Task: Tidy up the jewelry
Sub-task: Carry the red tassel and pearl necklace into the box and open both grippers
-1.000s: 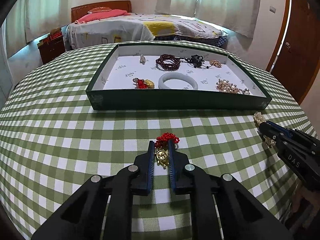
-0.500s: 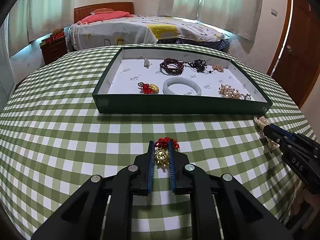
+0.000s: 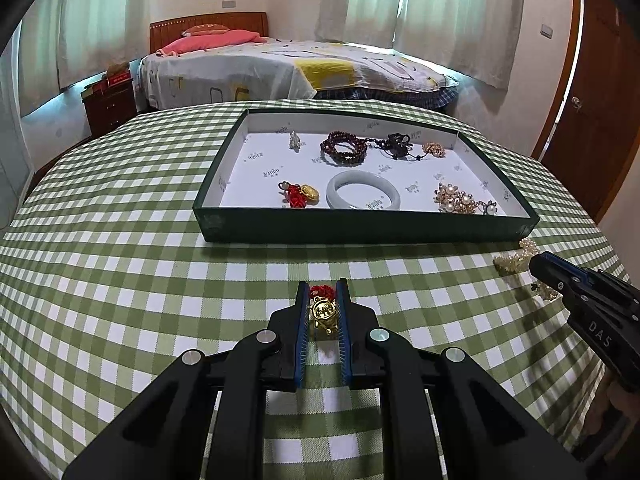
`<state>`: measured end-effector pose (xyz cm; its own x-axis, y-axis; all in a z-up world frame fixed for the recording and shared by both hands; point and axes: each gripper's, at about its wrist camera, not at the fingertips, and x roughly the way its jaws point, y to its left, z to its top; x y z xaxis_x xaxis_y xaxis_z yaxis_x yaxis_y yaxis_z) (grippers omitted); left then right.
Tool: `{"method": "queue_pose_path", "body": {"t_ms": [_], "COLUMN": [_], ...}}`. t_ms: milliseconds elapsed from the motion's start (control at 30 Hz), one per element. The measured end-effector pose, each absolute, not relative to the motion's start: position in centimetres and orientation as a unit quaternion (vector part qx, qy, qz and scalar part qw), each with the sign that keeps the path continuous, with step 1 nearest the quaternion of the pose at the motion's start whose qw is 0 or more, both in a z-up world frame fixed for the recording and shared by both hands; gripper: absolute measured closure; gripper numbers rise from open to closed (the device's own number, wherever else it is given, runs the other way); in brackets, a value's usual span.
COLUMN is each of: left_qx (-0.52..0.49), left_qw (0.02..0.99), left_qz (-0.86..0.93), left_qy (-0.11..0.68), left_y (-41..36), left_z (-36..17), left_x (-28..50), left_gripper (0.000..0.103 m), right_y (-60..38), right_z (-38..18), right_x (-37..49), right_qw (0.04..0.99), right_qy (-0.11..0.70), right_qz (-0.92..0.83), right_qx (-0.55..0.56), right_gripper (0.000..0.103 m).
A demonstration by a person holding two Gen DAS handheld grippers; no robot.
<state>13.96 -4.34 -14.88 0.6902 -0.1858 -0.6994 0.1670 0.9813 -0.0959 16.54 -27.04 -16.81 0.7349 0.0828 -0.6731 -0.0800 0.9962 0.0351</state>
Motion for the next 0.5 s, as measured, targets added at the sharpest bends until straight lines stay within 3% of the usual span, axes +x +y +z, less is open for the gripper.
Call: {"method": "queue_pose_path", "body": {"t_ms": [500], "left_qx": [-0.015], "left_qw": [0.926], "left_qz": [-0.093], "left_qy": [0.364], "left_y": [-4.1], "left_z": [-13.1], "left_x": [13.8], "left_gripper": [0.089], "right_y": [-26.5], "right_z": [-14.7], "right_x": [16.0], "right_qw": [0.940], "right_qy": [0.338], "right_qz": [0.053], "right_qx": [0.002], "right_gripper": [0.089]}}
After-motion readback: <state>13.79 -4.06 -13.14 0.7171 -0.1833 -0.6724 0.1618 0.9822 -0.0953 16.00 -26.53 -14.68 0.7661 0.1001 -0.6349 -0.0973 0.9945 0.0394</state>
